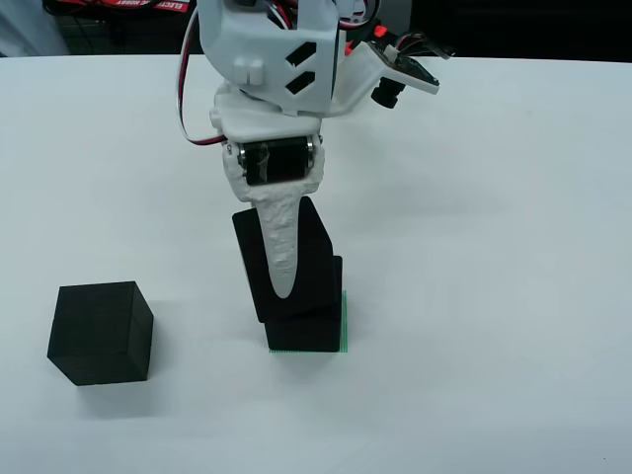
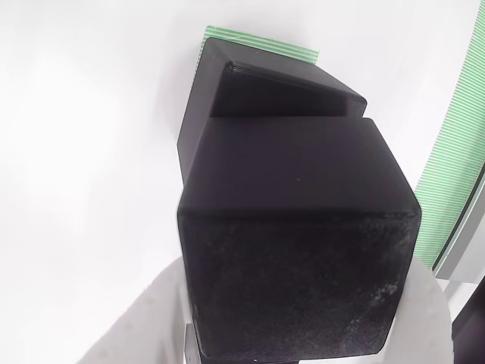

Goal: Stack 3 Blocks on the chosen place.

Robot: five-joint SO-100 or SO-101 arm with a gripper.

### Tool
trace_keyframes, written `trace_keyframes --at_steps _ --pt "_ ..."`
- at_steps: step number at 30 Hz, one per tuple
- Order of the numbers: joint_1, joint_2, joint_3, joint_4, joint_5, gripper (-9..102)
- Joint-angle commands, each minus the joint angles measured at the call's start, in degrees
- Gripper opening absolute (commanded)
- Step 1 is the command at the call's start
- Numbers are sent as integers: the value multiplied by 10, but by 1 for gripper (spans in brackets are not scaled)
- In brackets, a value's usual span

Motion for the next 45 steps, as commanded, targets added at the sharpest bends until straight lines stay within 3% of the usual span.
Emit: trace_keyframes --at_steps 1,14,32,37,45 --pt "-6 -1 -3 -6 5 22" --pt "-44 -5 26 -6 4 29" --pt "-19 -1 47 -3 4 29" --pt "-15 -1 47 -3 4 41" --pt "-11 2 36 -4 2 41"
